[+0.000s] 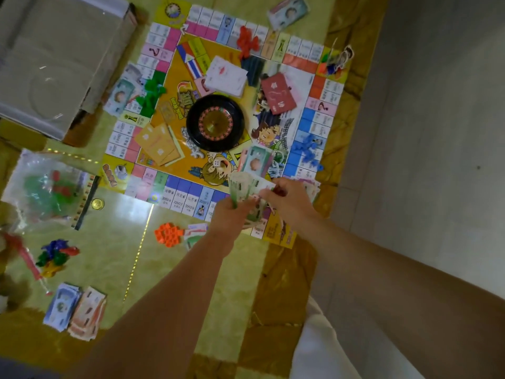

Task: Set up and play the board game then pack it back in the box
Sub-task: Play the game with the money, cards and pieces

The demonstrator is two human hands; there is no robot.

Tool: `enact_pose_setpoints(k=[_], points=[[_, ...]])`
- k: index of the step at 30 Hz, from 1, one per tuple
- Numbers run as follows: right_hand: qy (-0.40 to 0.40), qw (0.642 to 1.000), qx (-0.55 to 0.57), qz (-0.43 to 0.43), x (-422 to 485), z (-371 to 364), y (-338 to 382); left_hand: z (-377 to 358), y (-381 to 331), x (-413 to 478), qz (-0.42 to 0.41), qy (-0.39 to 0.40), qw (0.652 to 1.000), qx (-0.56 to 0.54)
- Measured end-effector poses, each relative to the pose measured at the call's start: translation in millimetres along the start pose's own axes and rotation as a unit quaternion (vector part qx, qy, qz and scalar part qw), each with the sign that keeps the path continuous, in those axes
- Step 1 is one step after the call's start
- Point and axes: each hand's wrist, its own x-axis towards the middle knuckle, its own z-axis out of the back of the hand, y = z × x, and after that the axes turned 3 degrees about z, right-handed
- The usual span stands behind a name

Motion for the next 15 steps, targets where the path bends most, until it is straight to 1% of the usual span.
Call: enact_pose_setpoints(k=[6, 8, 10, 12, 15], points=[[-0.078, 0.994, -0.049, -0.052, -1, 51, -37, -35, -3, 8, -0.003, -0.030, 0.996, 0.089], [-0.094, 0.990, -0.083, -0.060, -1, 57, -45, -41, -1, 9, -0.004, -0.037, 0.994, 0.108], [-0.114, 0.987, -0.086, -0.069, 0, 58, -53, -47, 2, 11, 0.003, -0.030, 0.991, 0.128], [-0.139, 0.985, -0.077, -0.069, 3, 55, -58, -50, 4, 13, 0.011, -0.025, 0.991, 0.132], [-0.171, 0.982, -0.058, -0.057, 6, 51, -62, -53, 5, 17, 0.027, -0.017, 0.994, 0.103]])
